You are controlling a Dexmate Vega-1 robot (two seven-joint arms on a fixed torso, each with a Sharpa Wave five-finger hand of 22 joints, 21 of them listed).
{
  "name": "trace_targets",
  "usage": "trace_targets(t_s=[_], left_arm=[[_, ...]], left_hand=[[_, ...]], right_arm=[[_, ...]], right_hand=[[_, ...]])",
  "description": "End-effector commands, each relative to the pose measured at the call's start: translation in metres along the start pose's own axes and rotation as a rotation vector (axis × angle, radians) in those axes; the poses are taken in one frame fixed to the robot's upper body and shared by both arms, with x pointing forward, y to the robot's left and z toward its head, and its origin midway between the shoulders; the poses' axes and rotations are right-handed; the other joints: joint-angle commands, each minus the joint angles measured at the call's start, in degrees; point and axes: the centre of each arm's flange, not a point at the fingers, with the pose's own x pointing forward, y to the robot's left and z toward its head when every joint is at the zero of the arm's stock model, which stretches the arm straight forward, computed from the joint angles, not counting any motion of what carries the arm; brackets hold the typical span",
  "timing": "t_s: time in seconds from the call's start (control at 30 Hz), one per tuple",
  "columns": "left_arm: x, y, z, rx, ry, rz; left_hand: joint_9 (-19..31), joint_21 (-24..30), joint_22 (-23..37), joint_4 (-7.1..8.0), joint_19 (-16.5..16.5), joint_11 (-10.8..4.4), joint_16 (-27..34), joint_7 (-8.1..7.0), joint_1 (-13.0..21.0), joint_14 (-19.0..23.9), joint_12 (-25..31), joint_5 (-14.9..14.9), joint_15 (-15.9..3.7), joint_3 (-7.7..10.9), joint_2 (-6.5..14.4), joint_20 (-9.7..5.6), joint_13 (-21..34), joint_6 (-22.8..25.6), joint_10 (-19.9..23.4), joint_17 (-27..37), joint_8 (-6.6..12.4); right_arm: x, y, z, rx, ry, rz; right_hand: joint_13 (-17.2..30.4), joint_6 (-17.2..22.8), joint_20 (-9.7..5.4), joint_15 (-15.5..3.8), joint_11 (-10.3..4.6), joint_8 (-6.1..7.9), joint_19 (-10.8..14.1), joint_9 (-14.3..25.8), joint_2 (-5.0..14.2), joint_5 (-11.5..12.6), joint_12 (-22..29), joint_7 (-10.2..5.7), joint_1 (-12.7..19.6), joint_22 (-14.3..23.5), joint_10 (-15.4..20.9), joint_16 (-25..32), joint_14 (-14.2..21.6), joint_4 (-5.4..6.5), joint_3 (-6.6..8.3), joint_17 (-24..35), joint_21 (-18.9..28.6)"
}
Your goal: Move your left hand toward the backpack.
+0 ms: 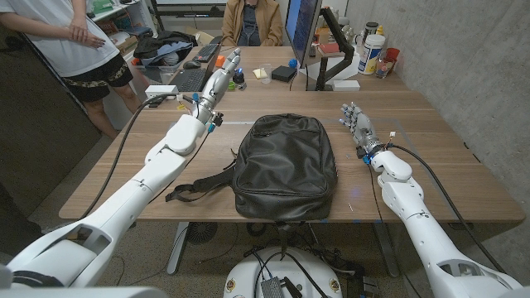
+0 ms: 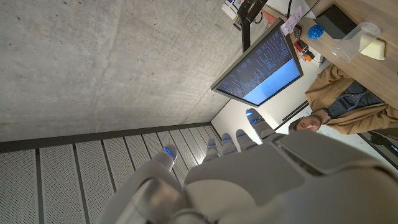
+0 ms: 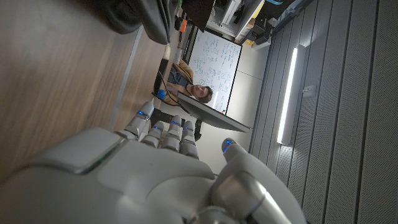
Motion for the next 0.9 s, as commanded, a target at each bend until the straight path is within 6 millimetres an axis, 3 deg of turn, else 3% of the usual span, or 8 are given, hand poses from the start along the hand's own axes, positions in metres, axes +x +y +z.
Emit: trace_targets(t_s=[0.03,0.9], left_arm=[[0.007,-0.005,0.009,0.014,-0.023,-0.005],[0.018,-0.013,0.020,0.056,-0.041,-0.022]], left_hand=[[0.2,-0.2,0.3,-0.18,-0.7,-0.15,-0.1,-0.06,0.3,-0.8,0.2,0.0,-1.51,0.41,5.4,-0.02,0.1,0.3,0.1,0.2,-0.04],[0.2,-0.6,0.3,-0.23,-0.7,-0.28,-0.3,-0.14,0.4,-0.8,0.2,0.0,-1.64,0.65,5.4,-0.12,0.1,0.4,0.2,0.2,-0.13]], right_arm=[[0.001,-0.005,-0.001,0.001,-0.001,0.003],[0.003,-0.014,-0.002,0.007,-0.002,0.006]], right_hand=[[0.3,0.5,-5.92,-1.82,-0.17,0.31,-3.6,0.3,4.50,0.3,0.2,0.15,-0.2,0.3,0.5,0.1,-0.2,0.20,-0.20,0.0,-0.2],[0.3,0.6,-5.92,-1.84,-0.16,0.28,-3.5,0.3,4.54,0.3,0.2,0.14,-0.2,0.3,0.4,0.1,-0.2,0.21,-0.33,0.0,-0.8]])
